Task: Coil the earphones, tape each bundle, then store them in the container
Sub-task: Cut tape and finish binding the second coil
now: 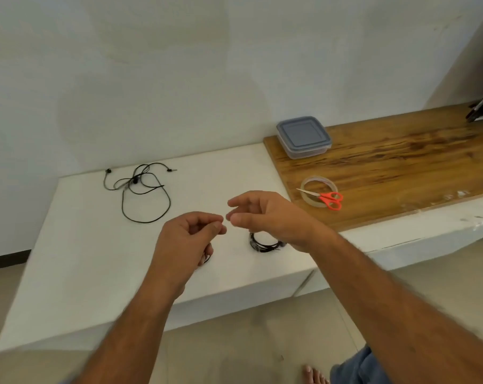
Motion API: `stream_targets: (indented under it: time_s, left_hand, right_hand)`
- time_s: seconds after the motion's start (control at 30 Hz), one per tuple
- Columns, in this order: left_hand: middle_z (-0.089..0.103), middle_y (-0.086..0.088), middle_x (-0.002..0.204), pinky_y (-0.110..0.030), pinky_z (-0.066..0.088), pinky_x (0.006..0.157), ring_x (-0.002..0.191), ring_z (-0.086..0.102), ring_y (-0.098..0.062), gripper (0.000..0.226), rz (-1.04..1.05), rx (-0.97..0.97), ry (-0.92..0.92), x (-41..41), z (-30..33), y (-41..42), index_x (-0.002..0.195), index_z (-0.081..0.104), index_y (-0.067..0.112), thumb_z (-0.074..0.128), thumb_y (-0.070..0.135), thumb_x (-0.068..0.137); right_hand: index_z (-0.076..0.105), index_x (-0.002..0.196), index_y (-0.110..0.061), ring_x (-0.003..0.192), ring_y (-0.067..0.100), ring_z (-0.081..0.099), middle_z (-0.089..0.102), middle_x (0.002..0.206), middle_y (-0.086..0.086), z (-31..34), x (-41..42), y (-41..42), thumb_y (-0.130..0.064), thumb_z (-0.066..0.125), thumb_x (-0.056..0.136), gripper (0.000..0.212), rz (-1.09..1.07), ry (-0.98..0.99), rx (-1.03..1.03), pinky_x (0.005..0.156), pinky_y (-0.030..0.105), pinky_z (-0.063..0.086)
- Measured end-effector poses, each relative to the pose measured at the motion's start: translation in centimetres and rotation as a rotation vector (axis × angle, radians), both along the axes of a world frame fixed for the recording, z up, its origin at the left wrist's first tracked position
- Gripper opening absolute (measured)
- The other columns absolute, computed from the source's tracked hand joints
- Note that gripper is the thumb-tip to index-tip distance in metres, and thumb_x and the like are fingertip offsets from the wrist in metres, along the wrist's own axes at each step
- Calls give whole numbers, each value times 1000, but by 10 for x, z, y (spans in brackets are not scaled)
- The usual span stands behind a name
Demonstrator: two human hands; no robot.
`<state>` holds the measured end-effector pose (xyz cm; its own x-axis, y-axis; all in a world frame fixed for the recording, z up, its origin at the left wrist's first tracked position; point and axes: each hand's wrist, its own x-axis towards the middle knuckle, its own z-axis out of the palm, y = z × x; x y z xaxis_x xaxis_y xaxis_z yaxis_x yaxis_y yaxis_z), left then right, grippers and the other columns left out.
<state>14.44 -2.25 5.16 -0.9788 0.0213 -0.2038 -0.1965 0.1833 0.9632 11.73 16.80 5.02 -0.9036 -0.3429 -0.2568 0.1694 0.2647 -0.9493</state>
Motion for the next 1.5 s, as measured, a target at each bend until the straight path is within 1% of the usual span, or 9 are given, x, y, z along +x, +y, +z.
stream_targets:
  time_s: [0.17, 0.4, 0.57, 0.7, 0.8, 0.97, 1.07, 1.27, 1.5]
  left_hand:
    - [75, 0, 80, -21, 39, 44, 49, 50, -7, 10, 78, -30, 25, 0, 8, -30, 92, 72, 16, 66, 10, 89]
    - [74, 8, 76, -22, 42, 48, 51, 56, -3, 10, 170, -123, 17, -6, -6, -53, 94, 74, 24, 69, 18, 87]
    - [71, 9, 83, -19, 41, 49, 52, 57, 0, 16, 197, -69, -102, -16, -22, -57, 102, 74, 22, 68, 22, 88]
    - [73, 7, 88, -24, 42, 54, 54, 59, -6, 18, 168, -167, -86, -23, -36, -60, 108, 67, 27, 63, 25, 91]
    - [73, 7, 83, -27, 42, 61, 57, 62, -9, 21, 229, -296, -58, -30, -47, -75, 110, 67, 25, 65, 29, 89]
    - [69, 7, 89, -28, 44, 73, 85, 66, -16, 25, 134, -710, -148, -30, -60, -84, 95, 69, 23, 69, 45, 83]
    - [61, 8, 85, -27, 39, 71, 80, 57, -16, 29, 43, -838, -199, -26, -71, -79, 88, 62, 27, 70, 53, 78]
    - [61, 6, 79, -27, 39, 62, 74, 55, -16, 40, 19, -902, -249, -23, -82, -65, 79, 54, 19, 72, 55, 76]
    - [64, -1, 64, -26, 37, 50, 60, 56, -16, 31, 70, -928, -217, -22, -82, -48, 74, 67, 14, 72, 44, 78]
  right_hand:
    - [73, 93, -4, 72, 16, 67, 71, 76, 5, 0, -7, -38, -13, 75, 83, 13, -1, 37, -62, 82, 42, 56]
    - [73, 87, -2, 61, 9, 64, 69, 71, 0, -6, -16, -73, -13, 72, 84, 11, -44, 91, 82, 62, 20, 54]
    - [73, 81, -6, 58, 7, 63, 70, 70, -1, -19, -21, -81, -15, 71, 83, 9, -73, 122, 182, 64, 26, 53]
    - [72, 76, -8, 55, 5, 63, 69, 66, -3, -29, -27, -77, -15, 69, 82, 9, -120, 115, 270, 65, 32, 55]
    - [70, 79, -2, 53, 5, 62, 67, 66, -4, -34, -33, -64, -12, 69, 82, 11, -167, 89, 276, 65, 33, 54]
    - [70, 80, -1, 53, 5, 61, 66, 65, -7, -37, -35, -50, -12, 69, 82, 12, -176, 74, 313, 61, 29, 51]
    - [70, 79, -2, 54, 6, 62, 65, 65, -9, -39, -34, -49, -13, 68, 82, 11, -170, 92, 349, 58, 26, 50]
    - [71, 78, -6, 58, 8, 61, 61, 56, -12, -44, -36, -51, -13, 65, 81, 10, -205, 151, 386, 56, 24, 45]
    - [72, 82, -16, 76, 10, 65, 66, 73, -13, -50, -40, -60, -15, 66, 81, 6, -170, 209, 426, 70, 25, 53]
